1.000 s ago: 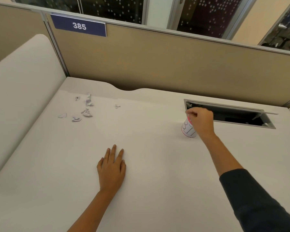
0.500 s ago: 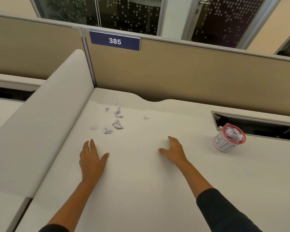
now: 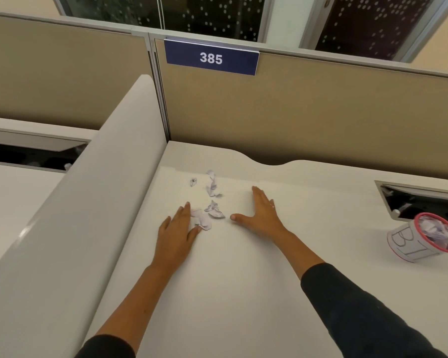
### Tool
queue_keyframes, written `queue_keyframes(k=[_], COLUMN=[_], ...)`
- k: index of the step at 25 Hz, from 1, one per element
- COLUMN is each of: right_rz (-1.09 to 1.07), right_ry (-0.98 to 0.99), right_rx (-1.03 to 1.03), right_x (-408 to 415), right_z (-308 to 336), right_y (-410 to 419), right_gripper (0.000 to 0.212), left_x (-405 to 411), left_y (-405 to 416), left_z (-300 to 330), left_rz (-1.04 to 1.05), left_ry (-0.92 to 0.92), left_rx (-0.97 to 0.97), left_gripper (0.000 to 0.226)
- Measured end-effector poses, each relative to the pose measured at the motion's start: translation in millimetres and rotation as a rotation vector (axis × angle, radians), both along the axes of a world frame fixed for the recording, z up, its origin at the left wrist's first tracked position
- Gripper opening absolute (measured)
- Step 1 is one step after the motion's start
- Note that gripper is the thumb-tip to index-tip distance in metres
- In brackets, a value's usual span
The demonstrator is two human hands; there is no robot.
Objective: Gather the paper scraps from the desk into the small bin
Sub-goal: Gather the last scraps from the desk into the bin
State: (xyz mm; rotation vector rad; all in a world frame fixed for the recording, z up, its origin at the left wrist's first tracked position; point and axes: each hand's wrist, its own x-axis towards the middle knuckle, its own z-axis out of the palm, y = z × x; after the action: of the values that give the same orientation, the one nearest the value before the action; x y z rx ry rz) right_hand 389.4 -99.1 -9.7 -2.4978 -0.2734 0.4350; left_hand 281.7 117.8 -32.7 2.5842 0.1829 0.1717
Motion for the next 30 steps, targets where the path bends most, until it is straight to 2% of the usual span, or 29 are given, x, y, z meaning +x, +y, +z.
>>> queue_keyframes(k=[4,7,10,12,15,18,22,24,27,29,30], right_rz=[0.216,0.252,0.343,0.398,0.339,0.35,0.293,0.231,0.169,0.137,0.131], right_ry=[-0.049,-0.08,-0.086,-0.164,-0.23,-0.319,-0.277,-0.249,-0.27,-0.287,-0.299], right_rx=[0.064,0.179,0.075,0.013,0.117,-0.015,0.017,0.062,0.026,0.033,0.04], right_x=[-15,-30,-37,-40,-51,-58,-67,-70,-75,-77,-78], right_z=[-6,-7,-1,3,8,10,8,7,5,2,1], right_y=[30,43,52,57,58,48,27,12,-15,-30,-35], right_gripper=[0.099,0.089,0.078,0.059,0.027,0.02,0.018,0.019,0.016,0.014,0.014], left_x=[1,-1,-3,-5,-11,-10,25,53,96,119,126], left_y=[-8,-13,-22,-26,-24,-14,1,3,-3,-8,-10], left_z=[-2,-1,2,5,9,16,20,22,26,24,24], left_rz=[-0.015,0.031,0.038,0.011,-0.049,-0.034,0.051,0.03,-0.006,-0.083,-0.128], left_ry=[-0.168,-0.222,-0.234,-0.233,-0.201,-0.203,-0.193,-0.063,0.125,0.216,0.257], left_rx=[-0.112,-0.135,-0.149,-0.19,-0.284,-0.35,-0.186,-0.086,0.028,0.137,0.205], left_gripper=[0.046,0.037,0.026,0.023,0.024,0.025,0.038,0.056,0.087,0.091,0.085])
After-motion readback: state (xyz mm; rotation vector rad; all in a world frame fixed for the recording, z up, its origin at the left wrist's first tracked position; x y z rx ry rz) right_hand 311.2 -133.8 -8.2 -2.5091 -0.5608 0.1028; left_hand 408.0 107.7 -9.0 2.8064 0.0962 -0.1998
